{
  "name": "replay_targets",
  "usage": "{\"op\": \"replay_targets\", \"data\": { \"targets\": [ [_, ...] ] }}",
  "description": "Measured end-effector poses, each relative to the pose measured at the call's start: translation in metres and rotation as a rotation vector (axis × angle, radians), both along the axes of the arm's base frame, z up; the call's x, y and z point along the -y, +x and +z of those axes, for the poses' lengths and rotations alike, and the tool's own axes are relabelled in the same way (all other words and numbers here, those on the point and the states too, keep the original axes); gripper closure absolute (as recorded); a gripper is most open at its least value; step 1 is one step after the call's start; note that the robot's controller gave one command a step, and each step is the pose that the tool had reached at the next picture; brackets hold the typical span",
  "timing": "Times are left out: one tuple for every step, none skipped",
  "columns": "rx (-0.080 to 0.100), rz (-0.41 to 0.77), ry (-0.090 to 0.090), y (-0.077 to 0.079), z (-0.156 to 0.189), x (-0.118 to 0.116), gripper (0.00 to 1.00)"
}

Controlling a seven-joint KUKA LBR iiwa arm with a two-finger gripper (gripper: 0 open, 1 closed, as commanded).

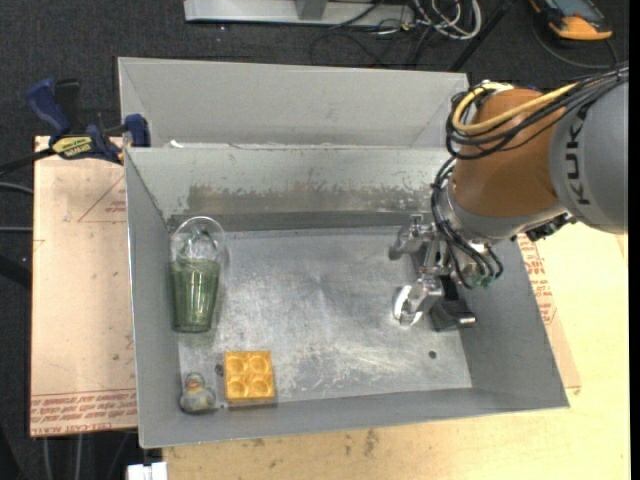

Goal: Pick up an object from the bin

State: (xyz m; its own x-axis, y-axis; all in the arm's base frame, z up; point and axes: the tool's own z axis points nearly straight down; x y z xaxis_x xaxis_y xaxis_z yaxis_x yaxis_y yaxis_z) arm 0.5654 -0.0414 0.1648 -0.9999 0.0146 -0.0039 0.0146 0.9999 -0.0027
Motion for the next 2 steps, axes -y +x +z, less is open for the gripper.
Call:
{"op": "replay_targets", "data": {
  "targets": [
    [-0.001, -0.005, 0.005, 0.003, -0.004, 0.017, 0.00],
    [0.006, 0.236, 0.000, 0.005, -0.047, 0.037, 0.00]
  ]
}}
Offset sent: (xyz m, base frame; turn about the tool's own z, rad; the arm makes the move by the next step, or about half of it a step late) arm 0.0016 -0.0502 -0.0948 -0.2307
